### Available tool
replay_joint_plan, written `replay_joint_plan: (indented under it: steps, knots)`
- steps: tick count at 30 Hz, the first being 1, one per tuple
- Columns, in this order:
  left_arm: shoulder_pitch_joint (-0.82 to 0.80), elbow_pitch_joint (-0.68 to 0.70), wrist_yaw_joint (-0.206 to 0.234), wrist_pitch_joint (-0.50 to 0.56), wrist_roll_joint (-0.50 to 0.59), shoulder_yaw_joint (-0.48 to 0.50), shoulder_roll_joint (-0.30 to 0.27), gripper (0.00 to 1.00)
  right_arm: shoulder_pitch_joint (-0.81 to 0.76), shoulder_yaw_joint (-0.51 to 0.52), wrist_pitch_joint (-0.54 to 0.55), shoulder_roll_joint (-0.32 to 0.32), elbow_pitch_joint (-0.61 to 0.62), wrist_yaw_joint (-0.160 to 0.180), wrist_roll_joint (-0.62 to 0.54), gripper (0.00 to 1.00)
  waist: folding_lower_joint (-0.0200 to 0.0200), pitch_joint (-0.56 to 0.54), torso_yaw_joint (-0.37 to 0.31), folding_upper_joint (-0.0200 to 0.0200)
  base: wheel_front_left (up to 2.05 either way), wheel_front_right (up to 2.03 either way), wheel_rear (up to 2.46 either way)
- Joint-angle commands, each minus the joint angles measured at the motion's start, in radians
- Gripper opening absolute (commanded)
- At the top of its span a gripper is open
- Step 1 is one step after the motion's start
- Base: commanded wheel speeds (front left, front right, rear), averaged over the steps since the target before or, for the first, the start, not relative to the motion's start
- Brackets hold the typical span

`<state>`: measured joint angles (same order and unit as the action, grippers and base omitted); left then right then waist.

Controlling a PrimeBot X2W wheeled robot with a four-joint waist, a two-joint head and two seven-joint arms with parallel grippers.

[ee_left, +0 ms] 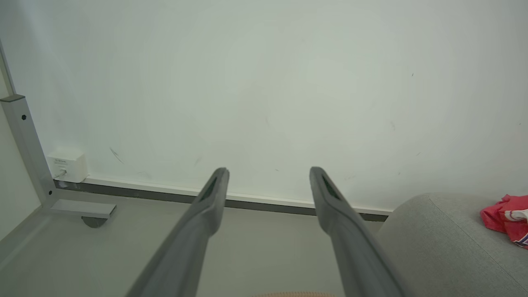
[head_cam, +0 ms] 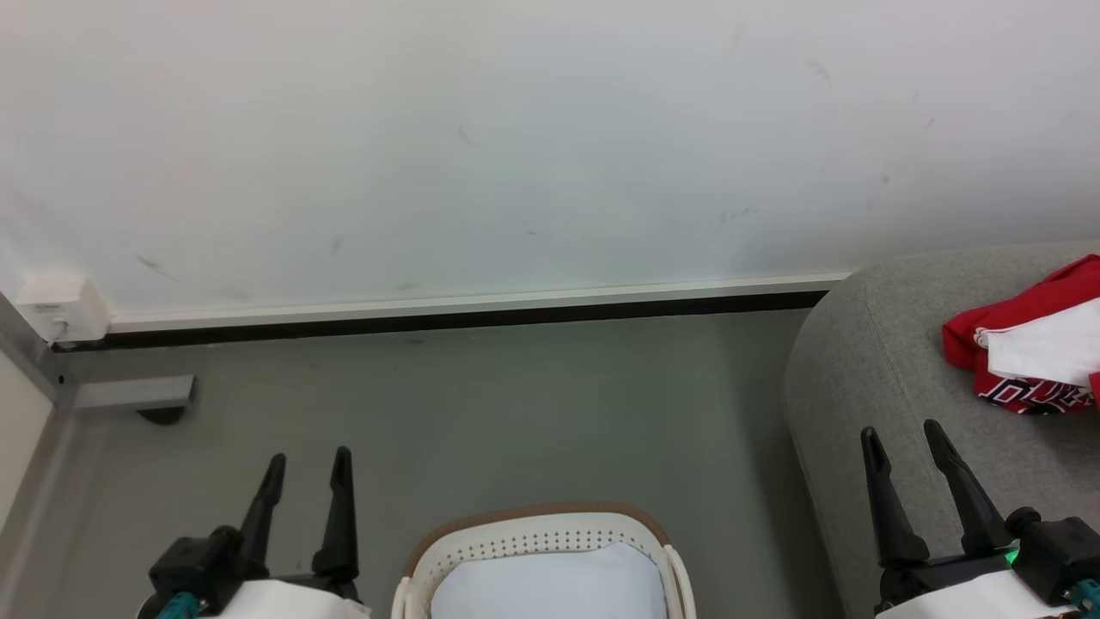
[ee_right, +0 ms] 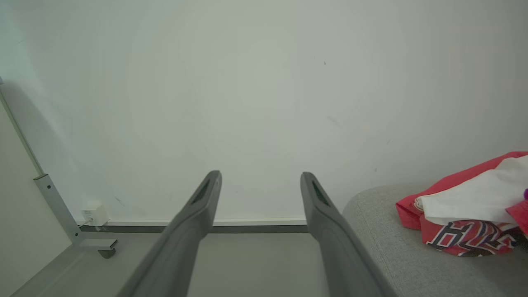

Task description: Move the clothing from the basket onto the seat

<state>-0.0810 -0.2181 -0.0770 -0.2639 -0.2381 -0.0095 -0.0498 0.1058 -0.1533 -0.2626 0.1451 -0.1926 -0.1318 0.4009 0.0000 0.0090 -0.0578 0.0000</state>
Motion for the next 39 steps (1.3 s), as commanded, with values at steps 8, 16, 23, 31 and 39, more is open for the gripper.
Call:
replay_joint_plan:
  steps: [8, 16, 23, 31, 39]
  knots:
    - [0.001, -0.011, 0.008, -0.001, -0.009, -0.008, -0.002, 1.00, 0.015, -0.009, -0.003, 0.005, -0.013, 0.002, 0.004, 1.00, 0.0000, 0.000, 0.004, 0.0000, 0.00, 0.00, 0.00]
    - [0.005, -0.033, 0.004, 0.001, -0.011, -0.014, 0.003, 0.00, 0.002, -0.016, 0.002, -0.001, -0.027, 0.000, 0.005, 0.00, 0.0000, 0.002, 0.002, 0.0000, 0.00, 0.00, 0.00]
    - [0.000, -0.052, 0.000, 0.039, -0.120, 0.003, 0.004, 0.00, -0.008, 0.002, 0.030, -0.009, -0.037, 0.000, 0.106, 0.00, 0.0001, 0.001, 0.004, 0.0000, 0.00, 0.00, 0.00]
    - [0.000, -0.043, -0.007, 0.074, -0.262, 0.013, 0.003, 0.00, -0.005, 0.029, 0.066, -0.015, -0.039, 0.000, 0.233, 0.00, 0.0001, 0.001, 0.008, 0.0000, 0.00, 0.00, 0.00]
    - [-0.003, -0.039, -0.012, 0.107, -0.390, 0.025, 0.003, 0.00, -0.003, 0.053, 0.098, -0.022, -0.040, 0.000, 0.348, 0.00, 0.0001, 0.000, 0.012, 0.0000, 0.00, 0.00, 0.00]
